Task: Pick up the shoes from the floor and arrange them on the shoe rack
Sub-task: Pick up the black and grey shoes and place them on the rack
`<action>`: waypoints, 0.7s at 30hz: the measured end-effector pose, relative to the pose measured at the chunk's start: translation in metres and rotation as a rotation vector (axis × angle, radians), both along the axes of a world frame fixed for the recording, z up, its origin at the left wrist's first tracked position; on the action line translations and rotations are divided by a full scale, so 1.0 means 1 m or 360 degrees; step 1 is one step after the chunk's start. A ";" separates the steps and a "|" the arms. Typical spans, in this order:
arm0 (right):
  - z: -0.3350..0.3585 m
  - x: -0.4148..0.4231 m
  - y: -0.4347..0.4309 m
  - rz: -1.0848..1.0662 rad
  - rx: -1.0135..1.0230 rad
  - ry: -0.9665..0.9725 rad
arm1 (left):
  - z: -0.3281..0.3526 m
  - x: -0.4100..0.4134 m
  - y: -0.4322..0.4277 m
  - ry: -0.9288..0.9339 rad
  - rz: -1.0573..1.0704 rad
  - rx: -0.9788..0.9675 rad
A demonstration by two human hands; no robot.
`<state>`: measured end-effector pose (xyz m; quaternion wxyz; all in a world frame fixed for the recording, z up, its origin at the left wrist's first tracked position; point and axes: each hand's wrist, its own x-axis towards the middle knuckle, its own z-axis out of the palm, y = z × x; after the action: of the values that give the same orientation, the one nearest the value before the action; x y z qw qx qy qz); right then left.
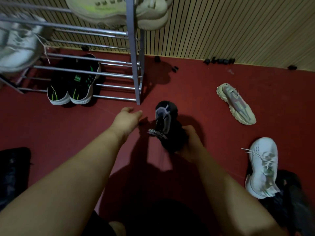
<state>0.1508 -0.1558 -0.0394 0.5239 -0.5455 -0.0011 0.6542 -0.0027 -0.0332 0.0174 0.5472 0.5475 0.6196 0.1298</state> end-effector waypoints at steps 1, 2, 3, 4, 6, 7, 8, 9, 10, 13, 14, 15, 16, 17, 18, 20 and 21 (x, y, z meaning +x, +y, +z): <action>0.001 0.003 -0.005 -0.0141 0.0077 0.0144 | 0.008 0.001 -0.004 -0.0075 0.0054 -0.0048; 0.003 0.006 -0.010 -0.0223 0.0151 0.0262 | 0.013 0.003 -0.008 -0.0145 0.0081 -0.0117; 0.002 0.008 -0.012 -0.0268 0.0211 0.0350 | 0.016 0.003 -0.013 -0.0195 0.0083 -0.0202; 0.004 0.008 -0.013 -0.0290 0.0268 0.0441 | 0.019 0.004 -0.019 -0.0223 0.0063 -0.0293; 0.003 0.008 -0.013 -0.0293 0.0417 0.0577 | 0.023 0.007 -0.030 -0.0238 -0.0026 -0.0439; 0.003 0.008 -0.013 -0.0302 0.0489 0.0617 | 0.025 0.009 -0.035 -0.0236 -0.0101 -0.0485; 0.002 0.008 -0.013 -0.0310 0.0546 0.0645 | 0.027 0.011 -0.038 -0.0243 -0.0176 -0.0516; 0.002 0.007 -0.013 -0.0320 0.0580 0.0647 | 0.030 0.012 -0.041 -0.0276 -0.0236 -0.0541; 0.002 0.007 -0.014 -0.0313 0.0618 0.0663 | 0.031 0.014 -0.043 -0.0332 -0.0274 -0.0574; 0.005 0.002 -0.018 -0.0227 0.0682 0.0539 | 0.036 0.019 -0.052 -0.0484 -0.0346 -0.0659; 0.008 0.001 -0.020 -0.0196 0.0704 0.0480 | 0.037 0.021 -0.055 -0.0505 -0.0353 -0.0653; 0.010 0.000 -0.020 -0.0187 0.0729 0.0410 | 0.038 0.022 -0.057 -0.0517 -0.0332 -0.0629; 0.014 -0.001 -0.020 -0.0184 0.0725 0.0328 | 0.036 0.023 -0.059 -0.0526 -0.0295 -0.0586; 0.018 -0.002 -0.021 -0.0177 0.0688 0.0228 | 0.035 0.024 -0.061 -0.0529 -0.0261 -0.0532; 0.022 -0.002 -0.021 -0.0156 0.0624 0.0105 | 0.032 0.025 -0.062 -0.0533 -0.0230 -0.0480; 0.026 -0.002 -0.022 -0.0050 0.0482 -0.0233 | 0.028 0.030 -0.065 -0.0609 -0.0167 -0.0418; 0.024 -0.001 -0.026 -0.0005 0.0441 -0.0394 | 0.026 0.033 -0.067 -0.0676 -0.0157 -0.0409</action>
<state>0.1496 -0.1816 -0.0157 0.5909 -0.5443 -0.1549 0.5749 0.0307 -0.1006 0.0430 0.7360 0.4635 0.4745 0.1352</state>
